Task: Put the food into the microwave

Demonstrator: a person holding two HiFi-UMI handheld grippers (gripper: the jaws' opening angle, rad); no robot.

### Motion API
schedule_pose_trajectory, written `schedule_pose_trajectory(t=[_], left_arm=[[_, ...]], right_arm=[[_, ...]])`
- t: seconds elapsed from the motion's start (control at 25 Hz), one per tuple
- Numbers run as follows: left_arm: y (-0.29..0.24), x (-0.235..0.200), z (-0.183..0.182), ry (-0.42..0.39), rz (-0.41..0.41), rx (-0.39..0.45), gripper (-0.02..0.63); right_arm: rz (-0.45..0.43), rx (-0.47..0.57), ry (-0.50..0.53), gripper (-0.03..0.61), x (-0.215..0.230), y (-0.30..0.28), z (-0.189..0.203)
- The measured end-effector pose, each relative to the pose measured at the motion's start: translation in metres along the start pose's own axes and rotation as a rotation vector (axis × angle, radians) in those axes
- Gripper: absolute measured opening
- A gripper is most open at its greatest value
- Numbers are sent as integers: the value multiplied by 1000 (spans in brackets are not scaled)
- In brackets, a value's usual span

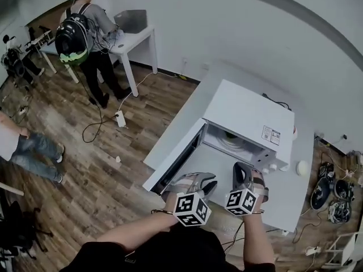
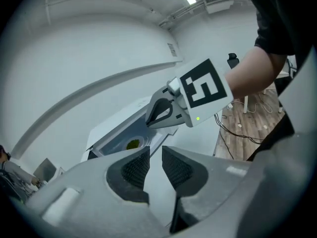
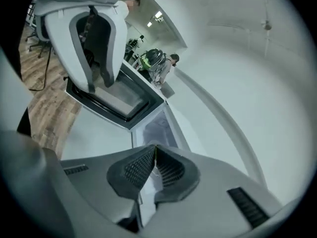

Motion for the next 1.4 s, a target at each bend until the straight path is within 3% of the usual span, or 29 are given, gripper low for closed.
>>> schedule_pose_trajectory(t=[0.24,0.52,0.72,0.84,1.04,1.16,1.4], left_arm=[[42,16,-27,-47,-14,78,54],[43,24,-25,-51,-28,29,24],[34,29,-41,-24,-54,7,9],[44,36,-67,-18,-73,12,9],[47,57,-107,-105,-94,-30,9],[43,66,-120,-70,-85,-59,9],[42,76,-153,-65,-122,-77,8]], right_arm=[[-7,48,-29,21,-22,76,-27],[31,97,-49,21,-30,131,-24],[49,150,-205,21,-14,172,15],[59,141,-193,20,-2,205,44],[85,96,-228,18,26,243,118],[105,80,-263,15,39,260,155],[99,119,-247,14,65,277,171]])
Point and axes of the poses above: the fingertips, and each gripper's own axes: y backward along the fingers, x to its right, z out of its underside, the point moved 5 cm from there along y, backward along the fingers, and after that the axes turned 6 degrees about -z, right-handed, at the moved point
